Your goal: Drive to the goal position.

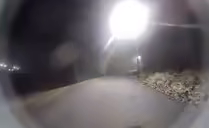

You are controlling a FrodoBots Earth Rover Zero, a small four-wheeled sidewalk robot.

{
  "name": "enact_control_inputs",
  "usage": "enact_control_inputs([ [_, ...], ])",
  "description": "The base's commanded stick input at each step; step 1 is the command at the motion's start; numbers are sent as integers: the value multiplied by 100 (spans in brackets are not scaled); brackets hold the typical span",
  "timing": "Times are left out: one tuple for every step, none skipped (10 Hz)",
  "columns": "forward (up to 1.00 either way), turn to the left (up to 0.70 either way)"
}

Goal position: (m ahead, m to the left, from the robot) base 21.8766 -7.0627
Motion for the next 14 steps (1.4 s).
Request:
enact_control_inputs([
  [100, -5],
  [100, -4],
  [100, -4],
  [100, -4],
  [100, -4],
  [100, -4],
  [100, -5],
  [100, -5],
  [100, -5],
  [100, -5],
  [100, -5],
  [100, -5],
  [100, -5],
  [100, -5],
])
